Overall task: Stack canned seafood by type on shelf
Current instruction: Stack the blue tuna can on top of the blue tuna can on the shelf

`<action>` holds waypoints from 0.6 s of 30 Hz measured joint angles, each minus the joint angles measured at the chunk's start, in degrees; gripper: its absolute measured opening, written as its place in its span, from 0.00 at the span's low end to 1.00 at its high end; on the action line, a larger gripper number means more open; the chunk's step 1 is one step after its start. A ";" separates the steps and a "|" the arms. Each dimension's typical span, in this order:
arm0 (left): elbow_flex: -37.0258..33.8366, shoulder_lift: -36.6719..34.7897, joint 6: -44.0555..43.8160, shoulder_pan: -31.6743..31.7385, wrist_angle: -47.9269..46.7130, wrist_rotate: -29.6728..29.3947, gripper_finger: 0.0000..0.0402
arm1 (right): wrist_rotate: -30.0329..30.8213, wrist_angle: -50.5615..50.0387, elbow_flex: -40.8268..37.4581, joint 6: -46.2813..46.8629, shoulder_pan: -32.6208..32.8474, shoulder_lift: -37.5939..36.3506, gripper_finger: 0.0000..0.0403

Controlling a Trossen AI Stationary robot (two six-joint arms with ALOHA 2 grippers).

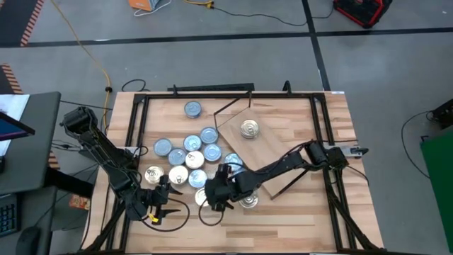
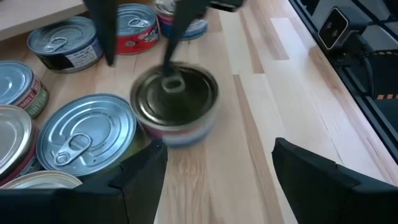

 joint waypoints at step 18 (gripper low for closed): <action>0.00 0.00 2.16 0.66 0.20 -0.14 0.69 | 10.33 -5.55 -0.21 -6.74 7.37 -3.29 0.71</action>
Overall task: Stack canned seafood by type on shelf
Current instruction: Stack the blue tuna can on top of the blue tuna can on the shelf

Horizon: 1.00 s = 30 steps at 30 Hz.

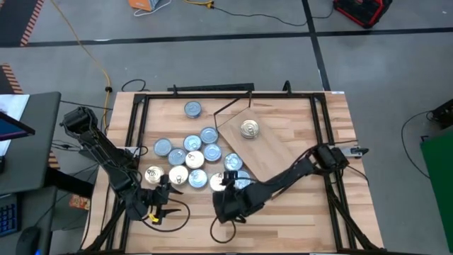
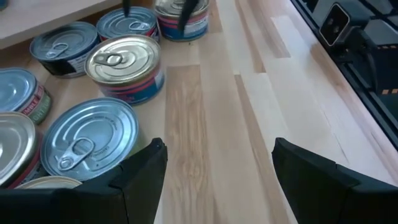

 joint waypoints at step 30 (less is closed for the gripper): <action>0.00 0.00 0.06 1.01 -0.23 0.85 0.69 | 5.66 0.13 0.26 -9.99 -0.39 6.50 0.04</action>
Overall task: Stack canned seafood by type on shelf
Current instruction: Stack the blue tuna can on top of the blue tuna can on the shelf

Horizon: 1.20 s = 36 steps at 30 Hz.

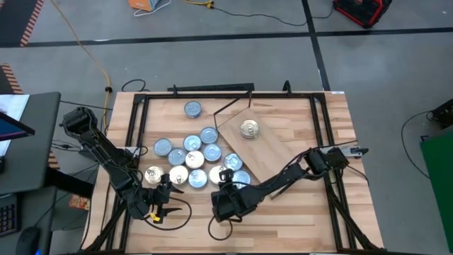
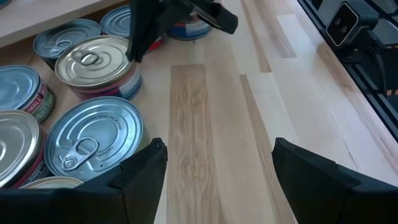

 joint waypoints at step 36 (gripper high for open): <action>0.00 0.00 -0.01 0.02 0.04 -0.39 0.69 | 7.77 -3.44 -0.32 -3.25 3.24 0.50 0.04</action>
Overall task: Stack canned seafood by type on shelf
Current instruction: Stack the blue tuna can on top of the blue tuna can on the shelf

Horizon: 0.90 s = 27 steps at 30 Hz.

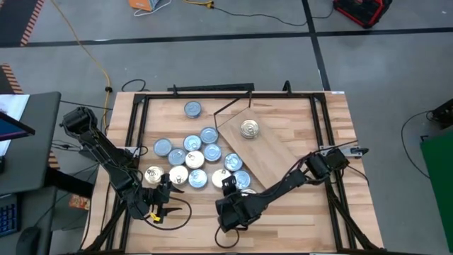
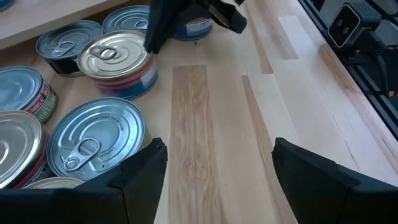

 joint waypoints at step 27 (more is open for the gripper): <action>0.00 0.00 13.68 4.96 3.16 -2.71 0.69 | -4.21 -10.02 13.53 -1.25 -4.35 -0.02 0.03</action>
